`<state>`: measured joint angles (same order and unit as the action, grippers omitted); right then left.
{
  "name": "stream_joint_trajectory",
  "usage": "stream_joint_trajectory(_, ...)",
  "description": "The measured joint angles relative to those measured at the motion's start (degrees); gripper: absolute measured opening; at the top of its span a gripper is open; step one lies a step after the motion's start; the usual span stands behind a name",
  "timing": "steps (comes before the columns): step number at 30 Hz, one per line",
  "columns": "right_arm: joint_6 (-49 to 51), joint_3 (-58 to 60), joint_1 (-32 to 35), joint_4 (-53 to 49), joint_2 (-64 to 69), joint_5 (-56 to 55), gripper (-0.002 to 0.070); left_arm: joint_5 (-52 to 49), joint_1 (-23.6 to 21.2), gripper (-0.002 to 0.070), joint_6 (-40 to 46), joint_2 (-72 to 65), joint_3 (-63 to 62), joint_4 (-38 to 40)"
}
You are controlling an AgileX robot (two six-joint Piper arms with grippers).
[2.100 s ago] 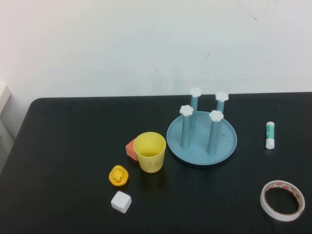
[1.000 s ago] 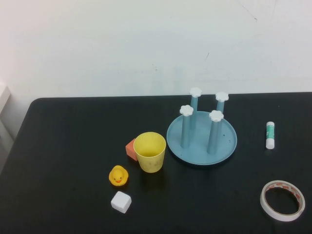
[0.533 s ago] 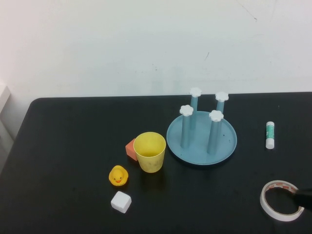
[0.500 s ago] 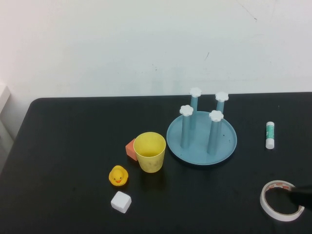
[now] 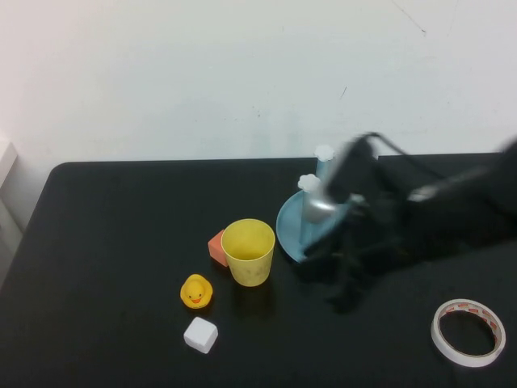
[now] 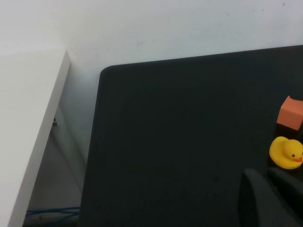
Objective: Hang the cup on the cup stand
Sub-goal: Pick up the cup from the table
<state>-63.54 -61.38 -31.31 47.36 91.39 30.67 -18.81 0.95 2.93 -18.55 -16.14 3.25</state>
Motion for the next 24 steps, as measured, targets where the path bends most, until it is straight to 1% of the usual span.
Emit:
stream_joint_trajectory(3, 0.4, -6.0, -2.5, -0.1, 5.9, -0.2, 0.0313, 0.3, 0.0, -0.0001, 0.0, 0.0, 0.0, 0.0)
stream_joint_trajectory(5, 2.2, -9.8, -3.4, -0.1, 9.8, -0.2, 0.0381, 0.6, 0.0, -0.0001, 0.0, 0.0, 0.0, 0.0)
stream_joint_trajectory(7, 5.6, -13.9, -3.6, -0.1, 14.1, -0.4, 0.0416, 0.9, 0.0, -0.0001, 0.0, 0.0, 0.0, 0.0)
stream_joint_trajectory(11, 11.8, -20.3, -3.6, -1.7, 21.0, -0.9, 0.0439, 1.5, 0.0, -0.0003, 0.0, 0.0, 0.1, 0.0)
stream_joint_trajectory(13, 15.8, -23.5, -3.6, -4.4, 23.8, -1.0, 0.0442, 1.7, 0.0, -0.0002, 0.0, 0.0, 0.2, 0.0)
stream_joint_trajectory(20, 36.5, -30.5, -3.7, -21.5, 30.0, -0.4, 0.0446, 2.0, 0.0, -0.0003, 0.0, 0.0, 0.4, 0.0)
stream_joint_trajectory(24, 44.4, -31.0, -3.7, -26.7, 30.8, -0.4, 0.0446, 2.0, 0.0, -0.0003, 0.0, 0.0, 0.4, 0.0)
